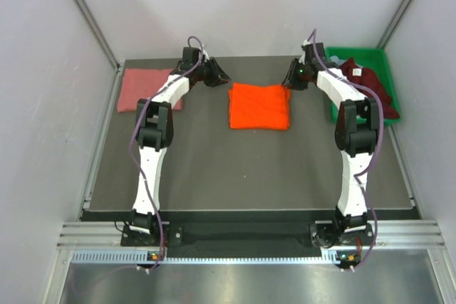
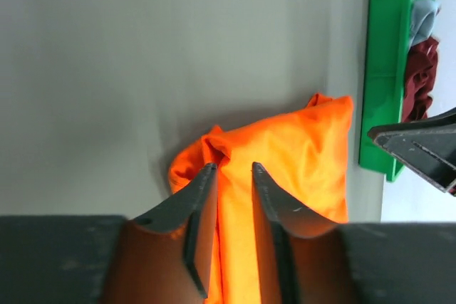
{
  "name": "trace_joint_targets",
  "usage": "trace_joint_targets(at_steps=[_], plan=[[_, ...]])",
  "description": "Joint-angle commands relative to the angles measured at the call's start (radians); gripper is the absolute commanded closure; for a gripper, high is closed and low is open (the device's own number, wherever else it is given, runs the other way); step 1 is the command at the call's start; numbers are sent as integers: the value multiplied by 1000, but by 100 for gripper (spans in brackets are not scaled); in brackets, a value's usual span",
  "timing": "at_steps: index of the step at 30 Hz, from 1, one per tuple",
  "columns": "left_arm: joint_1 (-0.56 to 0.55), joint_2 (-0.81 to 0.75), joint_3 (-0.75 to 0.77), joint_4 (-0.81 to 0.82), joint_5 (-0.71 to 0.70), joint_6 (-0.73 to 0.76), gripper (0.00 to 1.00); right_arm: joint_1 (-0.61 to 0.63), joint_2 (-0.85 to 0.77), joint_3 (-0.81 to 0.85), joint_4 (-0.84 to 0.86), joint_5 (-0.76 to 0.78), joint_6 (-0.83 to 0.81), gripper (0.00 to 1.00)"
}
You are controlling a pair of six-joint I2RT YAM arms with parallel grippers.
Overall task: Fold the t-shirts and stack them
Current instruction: Fold the tshirt
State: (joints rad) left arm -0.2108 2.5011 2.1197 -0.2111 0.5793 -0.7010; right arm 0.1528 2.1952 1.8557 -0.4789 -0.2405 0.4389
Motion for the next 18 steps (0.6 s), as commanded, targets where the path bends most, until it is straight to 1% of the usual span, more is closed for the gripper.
trace_joint_targets(at_steps=[1,2,4,5,7,8,9,11,12,13,14,16,18], plan=[[31,-79,53,50,-5,64,67,-18,-63,14,83,-25,-18,59],[31,-97,40,38,-22,83,65,-16,-112,-40,86,-17,-22,56],[25,-161,-39,29,-51,118,64,-18,-156,-101,86,-13,-22,52],[15,-179,-71,29,-46,126,65,-18,-178,-160,88,-16,-20,52],[1,-226,-164,33,-12,141,66,-18,-230,-216,85,-45,-31,52],[-18,-243,-235,38,-3,143,67,-18,-264,-269,86,-60,-35,52],[-28,-260,-272,50,8,150,68,-15,-278,-297,94,-97,-43,53],[-64,-301,-354,78,40,173,68,-13,-301,-354,108,-147,-72,59],[-77,-311,-371,84,50,182,67,-12,-301,-363,105,-199,-83,62],[-105,-317,-382,88,62,190,67,-10,-299,-378,105,-223,-89,68],[-117,-314,-392,88,66,202,67,-9,-292,-386,106,-246,-91,69],[-142,-300,-403,87,60,205,68,-7,-276,-412,96,-257,-100,74],[-145,-289,-441,108,41,192,69,-9,-264,-452,115,-241,-100,75]])
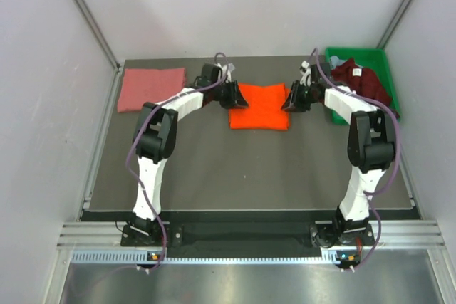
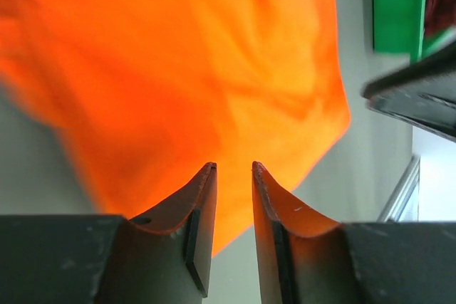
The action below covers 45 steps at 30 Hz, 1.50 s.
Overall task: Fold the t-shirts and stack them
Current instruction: Fold the tshirt
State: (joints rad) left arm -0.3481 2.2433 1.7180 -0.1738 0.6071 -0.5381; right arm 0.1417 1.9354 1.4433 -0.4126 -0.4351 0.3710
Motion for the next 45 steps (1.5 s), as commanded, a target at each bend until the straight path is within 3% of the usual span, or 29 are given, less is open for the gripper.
trace_joint_targets(at_steps=[1,7,11,15,21,25,29,33,42,45], plan=[[-8,-24,-61,91,2,21,69,2,-1,-62,64,-45,-32,75],[-2,-10,-106,48,-87,23,71,2,25,-155,110,21,-32,81],[-2,-39,-14,28,-90,23,69,4,-38,-121,87,4,-27,81],[-2,13,118,36,-52,6,69,4,-33,-40,110,-124,-8,80],[4,154,279,36,-29,-13,69,4,183,161,219,-287,61,80],[43,229,334,65,-29,-29,69,-11,339,311,254,-271,77,81],[84,327,383,125,-17,-74,69,-47,425,350,403,-263,150,81],[116,374,456,114,-10,-92,69,-68,482,387,437,-258,161,81],[124,198,448,53,20,-42,66,-71,318,313,419,-254,151,76],[89,76,272,72,10,-10,66,-59,223,244,416,-292,143,77]])
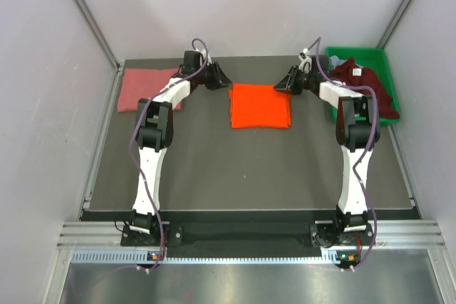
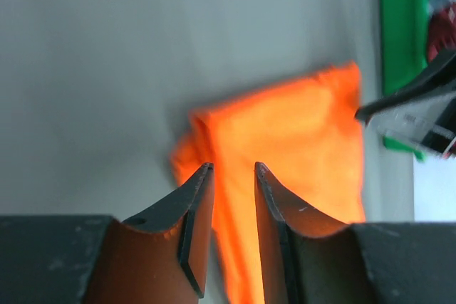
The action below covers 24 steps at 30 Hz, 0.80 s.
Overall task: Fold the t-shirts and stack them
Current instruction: Fold the tshirt
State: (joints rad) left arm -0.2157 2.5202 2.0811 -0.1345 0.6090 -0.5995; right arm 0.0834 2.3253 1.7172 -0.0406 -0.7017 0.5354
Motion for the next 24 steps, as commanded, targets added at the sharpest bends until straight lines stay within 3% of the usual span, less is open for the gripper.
trace_joint_targets(at_steps=[1,6,11,16,20,24], plan=[[-57,-227,-125,41,8,62,65,4,-203,-43,9,-39,-28,78],[-131,-324,-355,127,35,44,66,38,-264,-191,15,-76,-69,95],[-163,-288,-458,127,20,44,69,36,-210,-301,76,-88,-75,96],[-113,-323,-579,119,-60,-9,70,3,-185,-366,54,-55,-94,95],[-90,-400,-570,70,-34,15,68,1,-248,-366,5,-56,-104,93],[-85,-420,-422,-109,-89,113,65,6,-348,-383,-61,-32,-103,84]])
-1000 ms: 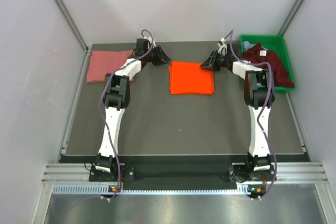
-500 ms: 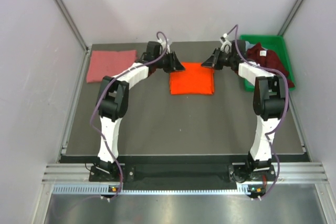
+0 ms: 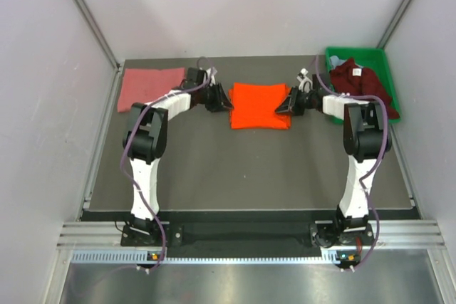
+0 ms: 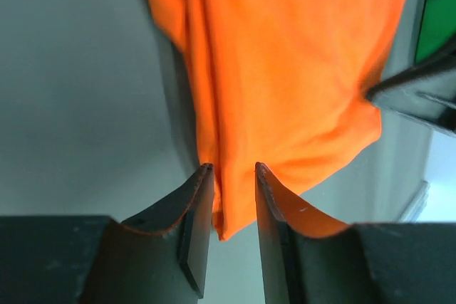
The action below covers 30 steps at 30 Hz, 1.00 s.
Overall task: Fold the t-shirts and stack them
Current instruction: Fold the tshirt, then neatly place the folded tshirt to the corner
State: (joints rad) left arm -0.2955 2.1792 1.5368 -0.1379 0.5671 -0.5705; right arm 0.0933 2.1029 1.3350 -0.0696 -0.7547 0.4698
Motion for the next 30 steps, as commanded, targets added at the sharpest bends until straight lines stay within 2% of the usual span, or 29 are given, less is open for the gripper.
trace_joint_targets(at_steps=[1,3,8,12,22,30], plan=[[-2,-46,155,-145,-64,119,65,-3,-164,-5,-45,32,-40,81],[13,-6,227,-232,-62,141,65,0,-216,-22,-96,61,-54,74],[39,109,310,-255,-20,146,58,14,-339,-100,-116,83,-59,58],[39,133,300,-235,-21,138,55,14,-423,-123,-130,101,-74,51],[29,214,278,-181,-16,90,53,33,-478,-152,-122,121,-86,45],[2,215,260,-134,-26,37,52,33,-483,-169,-125,140,-97,44]])
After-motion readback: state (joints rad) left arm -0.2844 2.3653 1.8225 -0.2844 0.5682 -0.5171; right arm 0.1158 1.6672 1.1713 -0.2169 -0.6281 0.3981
